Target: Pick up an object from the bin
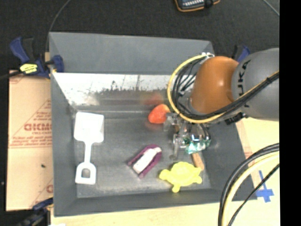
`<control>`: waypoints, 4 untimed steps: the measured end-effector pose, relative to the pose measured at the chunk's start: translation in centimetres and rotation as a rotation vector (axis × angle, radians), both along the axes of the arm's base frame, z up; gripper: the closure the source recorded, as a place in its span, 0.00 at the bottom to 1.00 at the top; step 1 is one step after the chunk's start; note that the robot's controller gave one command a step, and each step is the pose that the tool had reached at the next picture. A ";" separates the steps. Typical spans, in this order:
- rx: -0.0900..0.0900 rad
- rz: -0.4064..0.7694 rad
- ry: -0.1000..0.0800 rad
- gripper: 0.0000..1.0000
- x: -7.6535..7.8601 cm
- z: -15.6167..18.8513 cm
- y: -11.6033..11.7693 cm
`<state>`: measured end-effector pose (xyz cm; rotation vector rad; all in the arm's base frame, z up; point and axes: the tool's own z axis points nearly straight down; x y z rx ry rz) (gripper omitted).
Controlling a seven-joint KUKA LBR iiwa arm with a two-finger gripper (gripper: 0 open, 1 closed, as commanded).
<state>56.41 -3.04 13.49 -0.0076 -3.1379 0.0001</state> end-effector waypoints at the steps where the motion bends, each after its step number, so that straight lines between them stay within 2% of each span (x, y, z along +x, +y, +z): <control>1: -0.001 0.001 -0.005 0.00 0.1 0.3 0.0; 2: 0.002 0.432 -0.012 0.00 0.7 1.2 7.2; 3: -0.001 0.462 -0.008 0.00 0.0 -1.3 7.0; 4: 0.000 0.554 -0.012 0.00 -1.1 -3.4 7.4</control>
Offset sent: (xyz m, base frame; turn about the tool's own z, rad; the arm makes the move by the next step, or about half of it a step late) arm 0.0054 0.0704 0.0108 -0.4300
